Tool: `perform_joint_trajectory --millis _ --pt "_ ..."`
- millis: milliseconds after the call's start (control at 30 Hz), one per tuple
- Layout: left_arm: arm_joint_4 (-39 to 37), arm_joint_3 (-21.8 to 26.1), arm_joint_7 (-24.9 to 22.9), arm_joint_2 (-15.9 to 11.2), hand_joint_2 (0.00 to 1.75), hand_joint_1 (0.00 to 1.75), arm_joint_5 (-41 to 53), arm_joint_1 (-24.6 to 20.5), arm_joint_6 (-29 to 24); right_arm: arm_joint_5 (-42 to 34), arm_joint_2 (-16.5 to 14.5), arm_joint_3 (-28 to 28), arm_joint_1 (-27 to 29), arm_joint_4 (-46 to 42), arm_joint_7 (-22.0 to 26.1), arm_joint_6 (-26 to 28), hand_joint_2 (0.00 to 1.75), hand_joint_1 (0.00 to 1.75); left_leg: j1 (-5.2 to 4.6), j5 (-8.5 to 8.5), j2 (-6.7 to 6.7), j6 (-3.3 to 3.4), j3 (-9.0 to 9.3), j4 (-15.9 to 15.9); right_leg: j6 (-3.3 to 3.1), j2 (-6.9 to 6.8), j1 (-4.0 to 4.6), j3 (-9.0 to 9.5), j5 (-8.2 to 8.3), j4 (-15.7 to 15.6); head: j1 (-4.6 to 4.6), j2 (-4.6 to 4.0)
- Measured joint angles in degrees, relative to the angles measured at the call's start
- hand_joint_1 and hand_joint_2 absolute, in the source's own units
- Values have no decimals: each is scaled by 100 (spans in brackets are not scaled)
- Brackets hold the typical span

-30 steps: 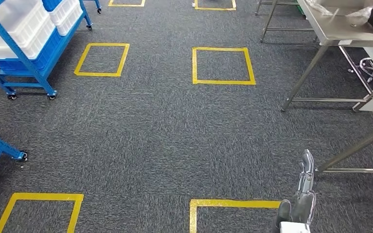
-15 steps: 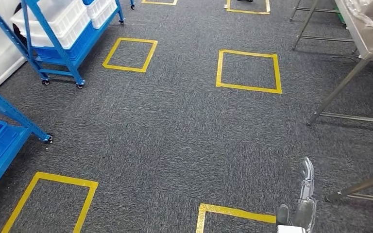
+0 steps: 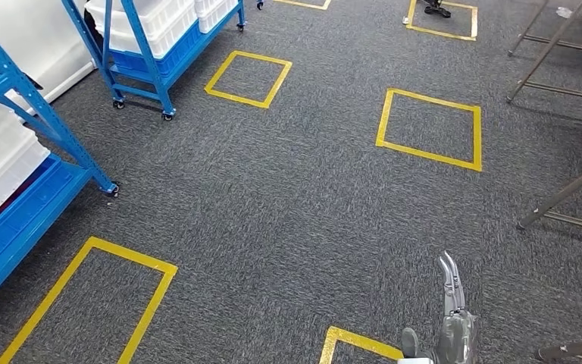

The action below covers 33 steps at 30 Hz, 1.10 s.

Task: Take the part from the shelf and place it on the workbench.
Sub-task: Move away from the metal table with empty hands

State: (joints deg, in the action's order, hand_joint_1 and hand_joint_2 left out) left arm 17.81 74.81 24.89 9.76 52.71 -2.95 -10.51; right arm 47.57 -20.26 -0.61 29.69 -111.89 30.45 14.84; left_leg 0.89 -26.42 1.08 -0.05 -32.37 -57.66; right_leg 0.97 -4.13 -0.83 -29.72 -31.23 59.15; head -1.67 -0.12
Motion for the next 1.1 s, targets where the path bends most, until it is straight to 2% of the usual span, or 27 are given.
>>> perform_joint_trajectory --millis 67,100,133,167,200,233,300,333,367,433,467,533,567,600,633,667,700,733,767,800,833,867,933,967,1000,1033,1100 --pt "0 -55 3 -37 0 0 79 1 0 105 1 -6 0 38 4 -35 0 0 -2 15 -100 59 7 16 18 276 -14 -281 -334 585 10 -1" --pt "0 -80 -4 -51 0 0 103 1 2 136 1 -10 2 59 4 -48 0 0 -14 15 -155 78 3 14 10 344 -8 -495 -505 989 11 -1" --pt "0 -101 -17 -61 0 0 121 3 4 164 2 -14 2 84 4 -60 0 0 -32 14 -221 89 4 13 -5 372 3 -690 -599 1327 14 -1" --pt "-1 -115 -37 -66 0 0 134 10 8 186 2 -16 0 107 4 -65 0 0 -54 11 -292 96 11 12 -30 385 17 -812 -581 1498 13 -1" --pt "-2 -122 -59 -68 0 0 139 17 11 203 2 -16 -3 126 4 -70 0 0 -73 8 -368 101 23 11 -70 403 36 -832 -445 1450 13 -1" --pt "-3 -126 -83 -69 0 0 143 23 18 215 2 -16 -5 143 5 -75 0 0 -90 5 -445 105 40 12 -123 442 63 -740 -212 1170 13 -1" --pt "-15 -128 -124 -62 0 0 138 26 41 225 2 -16 -12 162 6 -86 0 0 -105 0 -583 106 56 9 -238 645 116 -432 223 379 10 -1" --pt "-22 -127 -144 -57 0 0 132 25 57 230 2 -16 -16 168 8 -90 0 0 -102 -1 -643 98 51 8 -273 726 135 -319 337 97 15 -1" --pt "-30 -127 -161 -54 0 0 123 29 74 237 1 -16 -21 173 10 -96 0 0 -92 -1 -693 80 39 9 -294 776 148 -264 372 -44 20 -1" --pt "-42 -126 -195 -55 0 0 103 54 99 266 -1 -15 -37 180 16 -108 0 0 -85 10 -789 22 20 33 -306 709 148 -237 377 -111 32 -1" --pt "-46 -126 -207 -60 0 0 95 66 109 288 -3 -15 -47 183 18 -117 0 0 -95 -4 -758 -5 15 24 -311 652 130 -209 396 -165 32 -1" --pt "-54 -126 -216 -70 0 0 85 66 125 332 -15 -12 -61 186 24 -128 0 0 -123 -188 -520 -55 -94 -223 -334 515 80 -137 438 -290 7 -1" --pt "-56 -126 -216 -73 0 0 83 55 137 351 -21 -11 -62 191 24 -131 0 0 -114 -367 -358 -79 -231 -524 -342 437 72 -111 446 -325 -4 -1" --pt "-58 -126 -214 -75 0 0 82 45 151 367 -25 -10 -62 197 25 -131 0 0 -95 -561 -256 -112 -416 -900 -352 361 68 -103 441 -337 -16 -1" --pt "-60 -126 -209 -77 0 0 81 39 168 386 -27 -9 -62 204 24 -130 0 0 -67 -705 -212 -149 -594 -1257 -351 281 66 -100 433 -336 -17 -1" --pt "-61 -126 -203 -81 0 0 81 42 183 400 -27 -9 -62 213 23 -130 0 0 -38 -753 -190 -184 -704 -1475 -344 209 62 -97 422 -332 -16 -1" --pt "-62 -125 -194 -86 0 0 81 47 194 411 -28 -9 -63 219 22 -128 0 0 -10 -688 -169 -217 -707 -1483 -330 143 56 -92 409 -325 -16 -1" --pt "-62 -125 -183 -94 0 0 80 53 201 422 -28 -9 -63 224 20 -127 0 0 14 -522 -129 -246 -586 -1252 -310 83 46 -82 391 -311 -18 -1" --pt "-63 -124 -166 -103 0 0 76 55 208 426 -28 -9 -63 227 17 -124 0 0 32 -310 -49 -267 -372 -852 -283 28 35 -69 366 -288 -18 -1" --pt "-64 -124 -144 -110 0 0 70 50 216 432 -28 -9 -64 229 13 -119 0 0 31 -148 52 -271 -158 -447 -247 -23 38 -60 332 -253 -19 -1" --pt "-66 -124 -116 -115 0 0 55 41 226 439 -28 -9 -63 229 9 -115 0 0 23 -38 121 -248 7 -137 -208 -68 42 -52 300 -221 -13 -1" --pt "-67 -123 -90 -119 0 0 36 34 239 445 -28 -9 -64 229 3 -112 0 0 9 4 162 -213 93 32 -171 -106 49 -44 276 -196 -5 -1" --pt "-69 -119 -48 -127 0 0 -3 37 257 459 -28 -7 -66 229 -7 -109 0 0 -16 1 94 -122 84 67 -109 -177 53 -24 259 -185 10 -1" --pt "-70 -115 -36 -133 0 0 -16 44 263 465 -28 -2 -68 228 -9 -109 0 0 -11 10 50 -84 88 82 -73 -162 38 -13 240 -173 12 -1" --pt "-70 -113 -27 -138 0 0 -23 47 267 472 -28 2 -70 227 -10 -108 0 0 -2 23 5 -45 95 99 -39 -80 22 -27 175 -108 15 -1" --pt "-70 -110 -20 -141 0 0 -30 42 269 478 -28 7 -70 226 -10 -106 0 0 11 39 -37 -6 105 119 -12 47 7 -93 44 63 19 -1" --pt "-70 -109 -14 -143 0 0 -37 22 274 485 -27 9 -59 226 -16 -101 0 0 16 59 -126 41 101 128 11 308 -3 -403 -346 736 27 -1"
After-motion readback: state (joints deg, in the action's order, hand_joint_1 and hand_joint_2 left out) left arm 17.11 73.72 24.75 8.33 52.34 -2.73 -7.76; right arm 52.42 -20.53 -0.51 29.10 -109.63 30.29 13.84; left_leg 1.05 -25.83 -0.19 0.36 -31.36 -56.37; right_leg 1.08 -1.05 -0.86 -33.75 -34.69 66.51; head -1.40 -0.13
